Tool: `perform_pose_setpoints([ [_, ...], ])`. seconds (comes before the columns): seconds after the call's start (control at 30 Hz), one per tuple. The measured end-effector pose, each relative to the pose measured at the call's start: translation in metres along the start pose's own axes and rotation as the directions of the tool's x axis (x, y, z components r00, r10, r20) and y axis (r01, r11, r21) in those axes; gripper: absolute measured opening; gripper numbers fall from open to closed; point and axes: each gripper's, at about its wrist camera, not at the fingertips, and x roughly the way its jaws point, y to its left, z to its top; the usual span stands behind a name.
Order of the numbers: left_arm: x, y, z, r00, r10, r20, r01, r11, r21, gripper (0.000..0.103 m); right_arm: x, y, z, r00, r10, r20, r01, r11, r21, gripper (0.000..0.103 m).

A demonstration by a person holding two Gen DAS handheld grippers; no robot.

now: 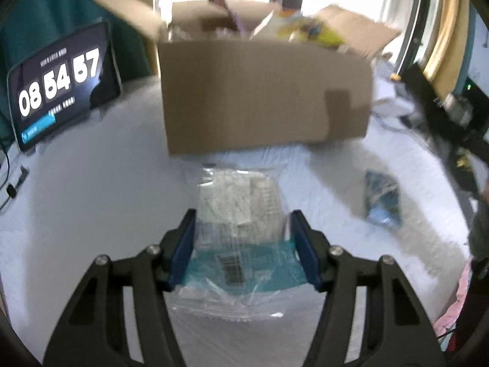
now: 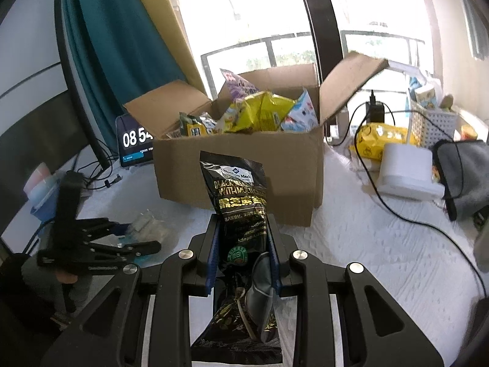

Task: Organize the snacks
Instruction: 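Carry the black bag and clear package over the box with both tools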

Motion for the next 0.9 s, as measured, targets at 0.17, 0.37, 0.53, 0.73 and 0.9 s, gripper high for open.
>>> perform_pose_setpoints([
  [0.17,-0.031,0.001,0.019,0.996,-0.032,0.088,0.031,0.999,0.008,0.062,-0.005,0.008,0.013,1.000,-0.024,0.019,0.025,0.999,-0.028,0.029],
  [0.37,-0.051,0.011,0.033,0.987,-0.044,0.152,0.042,0.999,0.012,0.062,-0.011,0.017,0.033,0.998,-0.050,0.050,0.053,0.997,-0.063,0.029],
  [0.53,-0.062,0.016,0.047,0.980,-0.045,0.192,0.040,0.999,0.026,0.062,-0.014,0.023,0.052,0.994,-0.079,0.078,0.085,0.993,-0.080,0.029],
  [0.73,-0.074,0.023,0.069,0.968,-0.043,0.247,0.028,0.998,0.064,0.062,-0.013,0.030,0.078,0.987,-0.107,0.121,0.119,0.988,-0.097,0.029],
  [0.9,-0.082,0.030,0.097,0.952,-0.045,0.302,0.020,0.996,0.084,0.062,-0.007,0.031,0.105,0.978,-0.133,0.158,0.150,0.983,-0.105,0.029],
])
